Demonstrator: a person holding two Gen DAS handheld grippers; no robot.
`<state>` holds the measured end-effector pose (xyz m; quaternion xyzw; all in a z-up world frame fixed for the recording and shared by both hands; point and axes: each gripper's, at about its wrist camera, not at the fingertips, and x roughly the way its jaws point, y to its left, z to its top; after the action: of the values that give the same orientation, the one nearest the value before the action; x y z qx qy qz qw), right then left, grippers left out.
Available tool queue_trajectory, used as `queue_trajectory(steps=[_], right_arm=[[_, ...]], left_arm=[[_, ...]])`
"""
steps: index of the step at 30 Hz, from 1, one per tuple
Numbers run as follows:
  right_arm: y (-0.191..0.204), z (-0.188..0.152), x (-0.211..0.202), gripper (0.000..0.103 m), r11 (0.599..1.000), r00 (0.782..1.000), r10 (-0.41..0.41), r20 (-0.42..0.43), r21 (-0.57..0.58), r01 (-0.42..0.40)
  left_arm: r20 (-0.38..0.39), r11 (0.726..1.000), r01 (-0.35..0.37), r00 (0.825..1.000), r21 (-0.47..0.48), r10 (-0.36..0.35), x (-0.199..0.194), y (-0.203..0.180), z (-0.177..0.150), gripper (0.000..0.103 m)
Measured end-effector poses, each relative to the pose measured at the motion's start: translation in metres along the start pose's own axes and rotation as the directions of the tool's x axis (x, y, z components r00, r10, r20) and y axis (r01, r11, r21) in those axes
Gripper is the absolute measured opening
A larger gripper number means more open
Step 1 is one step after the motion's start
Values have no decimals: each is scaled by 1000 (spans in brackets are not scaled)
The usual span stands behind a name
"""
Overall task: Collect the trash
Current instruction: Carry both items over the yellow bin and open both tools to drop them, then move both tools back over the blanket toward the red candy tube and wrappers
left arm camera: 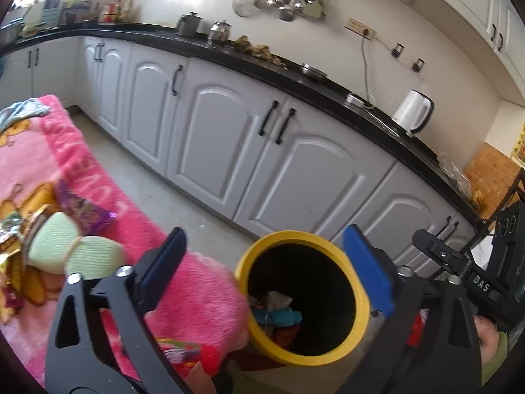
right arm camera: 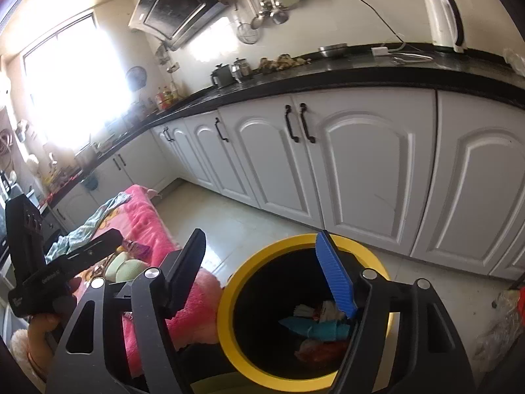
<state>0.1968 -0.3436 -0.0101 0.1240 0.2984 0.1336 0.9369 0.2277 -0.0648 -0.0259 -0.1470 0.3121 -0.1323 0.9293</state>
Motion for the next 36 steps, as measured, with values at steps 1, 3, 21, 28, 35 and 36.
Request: queue_trajectory(steps=[1, 3, 21, 28, 35, 36], right_arm=[[5, 0, 0, 71, 1000, 1000, 7, 0, -9, -7], [16, -1, 1, 73, 999, 1000, 20, -3, -32, -20], [122, -22, 9, 84, 958, 984, 162, -75, -228, -175], [157, -36, 22, 85, 922, 969, 200, -145, -306, -236], [188, -60, 34, 85, 881, 953, 213, -216, -378, -283], [190, -62, 36, 85, 877, 950, 215, -226, -384, -290]], left_arm=[[4, 1000, -9, 1000, -6, 9, -5, 5, 1, 92], [13, 999, -27, 1000, -19, 27, -13, 15, 1, 92], [109, 978, -152, 980, -142, 168, -89, 105, 7, 92], [120, 966, -185, 971, -182, 208, -108, 131, 3, 92], [106, 949, -224, 962, -223, 252, -119, 159, -4, 92], [104, 946, -231, 960, -227, 259, -120, 163, -5, 92]])
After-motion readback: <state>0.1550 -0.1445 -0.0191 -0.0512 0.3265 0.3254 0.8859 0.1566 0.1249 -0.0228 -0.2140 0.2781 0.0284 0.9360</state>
